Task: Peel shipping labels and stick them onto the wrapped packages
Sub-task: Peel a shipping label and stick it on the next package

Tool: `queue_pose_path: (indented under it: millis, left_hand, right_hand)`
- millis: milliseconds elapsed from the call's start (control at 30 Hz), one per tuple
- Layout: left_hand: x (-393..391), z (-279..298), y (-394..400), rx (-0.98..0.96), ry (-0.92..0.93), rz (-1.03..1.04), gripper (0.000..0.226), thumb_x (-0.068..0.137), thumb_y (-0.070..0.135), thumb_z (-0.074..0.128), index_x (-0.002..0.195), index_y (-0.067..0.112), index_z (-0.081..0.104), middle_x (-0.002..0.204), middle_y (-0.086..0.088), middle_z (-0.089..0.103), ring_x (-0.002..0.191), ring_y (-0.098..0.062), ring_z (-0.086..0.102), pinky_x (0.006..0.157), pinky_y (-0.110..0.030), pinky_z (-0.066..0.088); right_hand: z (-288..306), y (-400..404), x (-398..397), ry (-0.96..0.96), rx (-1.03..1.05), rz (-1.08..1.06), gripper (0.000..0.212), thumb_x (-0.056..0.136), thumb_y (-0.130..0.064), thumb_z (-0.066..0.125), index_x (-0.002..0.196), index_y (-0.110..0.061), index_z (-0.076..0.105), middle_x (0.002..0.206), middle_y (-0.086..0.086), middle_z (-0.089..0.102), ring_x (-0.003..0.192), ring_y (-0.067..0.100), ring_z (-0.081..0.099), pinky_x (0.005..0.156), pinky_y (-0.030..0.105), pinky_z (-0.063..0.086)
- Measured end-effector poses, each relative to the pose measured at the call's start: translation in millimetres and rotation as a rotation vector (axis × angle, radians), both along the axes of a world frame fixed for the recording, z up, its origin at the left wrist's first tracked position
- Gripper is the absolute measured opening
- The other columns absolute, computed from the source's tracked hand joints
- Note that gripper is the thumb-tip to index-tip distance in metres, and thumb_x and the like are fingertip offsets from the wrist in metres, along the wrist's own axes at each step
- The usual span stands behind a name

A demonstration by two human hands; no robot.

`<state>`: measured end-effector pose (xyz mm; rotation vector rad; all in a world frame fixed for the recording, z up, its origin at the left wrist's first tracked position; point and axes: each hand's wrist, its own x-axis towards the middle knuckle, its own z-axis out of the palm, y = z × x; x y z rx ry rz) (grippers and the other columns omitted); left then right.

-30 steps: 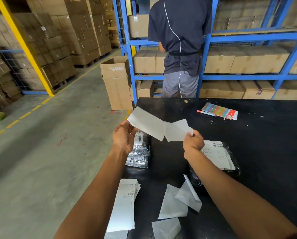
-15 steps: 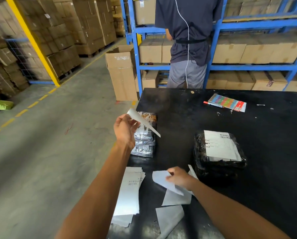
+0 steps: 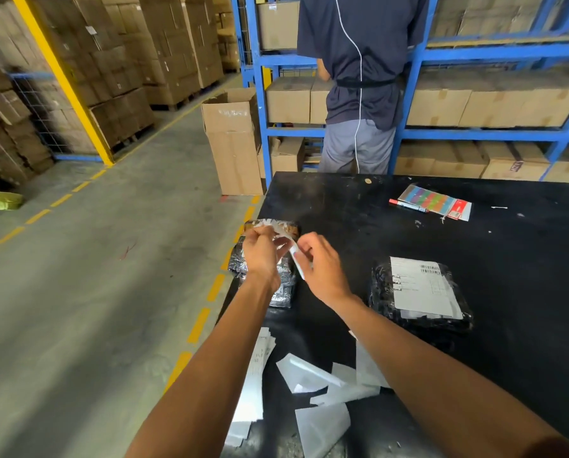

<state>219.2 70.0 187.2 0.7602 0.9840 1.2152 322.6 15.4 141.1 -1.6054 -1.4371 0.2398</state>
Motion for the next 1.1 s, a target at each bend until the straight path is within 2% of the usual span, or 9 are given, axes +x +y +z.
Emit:
queue_pose_path:
  millis: [133,233,367,500,600,733,933,1000,1100]
  left_hand:
    - [-5,0,4,0.020,-0.044,-0.063,0.020,0.098,0.021,0.044,0.106,0.008,0.056,0.096,-0.009,0.065,0.088,-0.024,0.063,0.083,-0.036,0.054]
    - [-15,-6,19,-0.013,0.006,-0.004,0.032,0.099,0.037,0.045,0.101,0.010,0.061,0.091,-0.005,0.065,0.081,-0.019,0.060,0.081,-0.035,0.050]
    - [-27,-16,41,-0.013,0.325,-0.057,0.011,0.093,0.016,0.061,0.082,0.013,0.062,0.090,-0.009,0.065,0.082,-0.024,0.057,0.083,-0.042,0.053]
    - [-35,-18,58,0.044,0.410,-0.108,0.019,0.089,-0.002,0.063,0.073,0.008,0.061,0.077,-0.010,0.064,0.072,-0.024,0.055,0.062,-0.030,0.049]
    - [-40,-20,74,0.085,0.488,-0.094,0.014,0.087,-0.004,0.065,0.076,0.006,0.064,0.077,-0.013,0.063,0.069,-0.024,0.052,0.066,-0.035,0.048]
    - [-44,-30,97,0.108,0.587,-0.055,0.016,0.085,0.005,0.068,0.073,0.015,0.068,0.073,-0.007,0.065,0.061,-0.020,0.050,0.060,-0.030,0.046]
    - [-49,-50,130,0.025,0.593,-0.046,0.005,0.082,0.003,0.068,0.083,0.007,0.071,0.078,-0.011,0.067,0.066,-0.021,0.055,0.066,-0.036,0.053]
    - [-51,-58,139,0.011,0.589,-0.054,0.007,0.080,0.002,0.070,0.080,0.009,0.070,0.081,-0.013,0.069,0.069,-0.022,0.058,0.073,-0.040,0.056]
    - [-51,-66,145,-0.009,0.586,-0.075,0.011,0.081,-0.001,0.069,0.080,0.010,0.068,0.080,-0.014,0.066,0.070,-0.023,0.056,0.069,-0.038,0.051]
  right_hand:
    - [3,14,5,0.113,-0.006,-0.103,0.005,0.092,-0.009,0.060,0.095,-0.013,0.059,0.092,-0.003,0.057,0.081,0.013,0.052,0.065,0.024,0.042]
    - [8,24,11,0.392,-0.152,-0.128,0.006,0.096,-0.015,0.057,0.102,-0.015,0.056,0.099,0.002,0.061,0.087,0.018,0.056,0.060,0.020,0.043]
    - [10,34,8,0.777,-0.243,-0.020,0.012,0.098,-0.016,0.055,0.110,-0.016,0.054,0.108,0.005,0.063,0.092,0.019,0.059,0.069,0.025,0.045]
    - [6,46,2,0.889,-0.300,-0.014,0.014,0.098,-0.015,0.056,0.112,-0.014,0.056,0.114,0.011,0.063,0.097,0.023,0.060,0.077,0.038,0.052]
    - [1,61,1,0.863,-0.375,-0.051,0.008,0.095,-0.014,0.058,0.102,-0.016,0.060,0.107,0.008,0.066,0.100,0.027,0.065,0.090,0.049,0.056]
    - [-8,80,-2,0.641,-0.378,-0.145,0.012,0.086,-0.021,0.065,0.080,-0.031,0.062,0.093,0.001,0.071,0.096,0.026,0.068,0.089,0.050,0.056]
    - [-16,109,-6,0.531,-0.367,-0.179,0.012,0.084,-0.018,0.069,0.095,-0.018,0.073,0.094,0.006,0.075,0.079,0.020,0.065,0.083,0.045,0.057]
    - [-18,116,-6,0.484,-0.387,-0.184,0.015,0.085,-0.018,0.068,0.098,-0.015,0.074,0.097,0.008,0.075,0.087,0.024,0.068,0.086,0.040,0.056]
    - [-23,120,-6,0.442,-0.403,-0.187,0.018,0.087,-0.016,0.066,0.102,-0.012,0.074,0.100,0.008,0.075,0.093,0.022,0.068,0.081,0.028,0.051]
